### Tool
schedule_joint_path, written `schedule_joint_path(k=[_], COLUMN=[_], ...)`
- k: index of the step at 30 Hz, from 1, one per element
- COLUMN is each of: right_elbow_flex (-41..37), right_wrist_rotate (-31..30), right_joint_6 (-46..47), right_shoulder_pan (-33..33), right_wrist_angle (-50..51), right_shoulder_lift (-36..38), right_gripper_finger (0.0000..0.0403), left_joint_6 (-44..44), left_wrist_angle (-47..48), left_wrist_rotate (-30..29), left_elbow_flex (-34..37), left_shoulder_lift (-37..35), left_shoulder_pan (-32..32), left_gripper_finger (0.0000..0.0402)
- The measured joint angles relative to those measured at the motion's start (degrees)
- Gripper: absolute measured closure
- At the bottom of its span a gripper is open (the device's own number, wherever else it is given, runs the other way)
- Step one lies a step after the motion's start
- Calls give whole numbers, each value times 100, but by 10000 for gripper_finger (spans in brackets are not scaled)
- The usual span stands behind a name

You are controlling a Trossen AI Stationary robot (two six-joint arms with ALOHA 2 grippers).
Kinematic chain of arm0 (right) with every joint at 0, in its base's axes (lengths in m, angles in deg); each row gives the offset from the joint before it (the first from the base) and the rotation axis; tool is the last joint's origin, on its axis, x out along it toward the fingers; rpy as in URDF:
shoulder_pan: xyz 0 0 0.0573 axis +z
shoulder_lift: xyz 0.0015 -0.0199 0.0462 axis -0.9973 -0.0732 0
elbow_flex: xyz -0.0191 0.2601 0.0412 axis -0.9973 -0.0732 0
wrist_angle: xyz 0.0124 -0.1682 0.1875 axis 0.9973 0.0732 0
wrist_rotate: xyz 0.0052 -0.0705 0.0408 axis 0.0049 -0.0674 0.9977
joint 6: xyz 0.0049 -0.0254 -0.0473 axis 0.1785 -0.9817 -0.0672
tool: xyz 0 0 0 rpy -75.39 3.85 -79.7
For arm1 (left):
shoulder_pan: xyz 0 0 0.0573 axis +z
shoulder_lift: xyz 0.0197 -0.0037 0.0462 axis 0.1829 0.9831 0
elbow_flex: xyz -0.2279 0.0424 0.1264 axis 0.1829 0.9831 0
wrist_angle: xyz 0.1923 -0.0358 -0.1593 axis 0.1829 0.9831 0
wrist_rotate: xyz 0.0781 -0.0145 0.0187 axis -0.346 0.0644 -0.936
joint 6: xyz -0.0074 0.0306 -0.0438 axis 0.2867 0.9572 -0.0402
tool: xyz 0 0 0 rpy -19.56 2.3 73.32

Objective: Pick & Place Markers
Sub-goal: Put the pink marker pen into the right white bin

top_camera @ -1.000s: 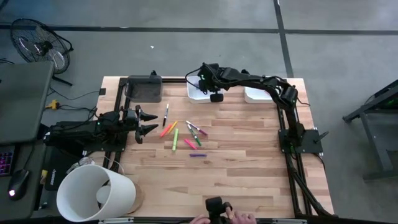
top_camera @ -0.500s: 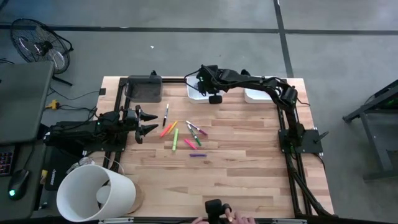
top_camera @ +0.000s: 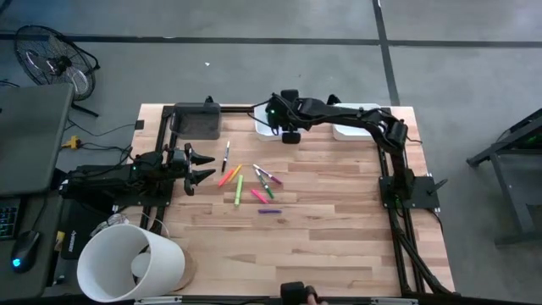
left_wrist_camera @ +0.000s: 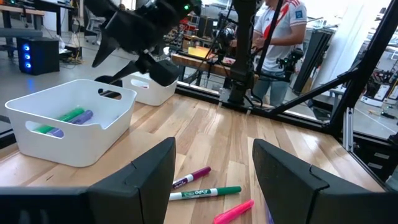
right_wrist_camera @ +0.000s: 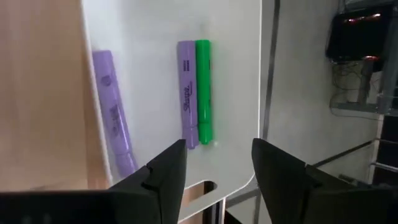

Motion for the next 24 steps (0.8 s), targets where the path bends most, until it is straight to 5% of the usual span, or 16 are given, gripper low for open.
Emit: schedule_joint_path(k=[7, 16, 24], right_elbow_flex=[0, 2, 2], right_wrist_rotate=[67, 1247, 1586], right_joint_6=[1122, 2462, 3066], right_shoulder_pan=[396, 1071, 1793], right_wrist_angle=[254, 794, 950], right_shoulder_lift=[350, 731, 773], right_gripper_finger=[233, 233, 233], left_joint_6=[-2, 0, -2], left_wrist_angle=[-1, 1, -1], left_wrist_rotate=[0, 4, 2], left_elbow_flex=[0, 0, 0], left_shoulder_lift=[0, -1, 0], left_shoulder_pan=[0, -1, -1], left_gripper_finger=[190, 190, 190])
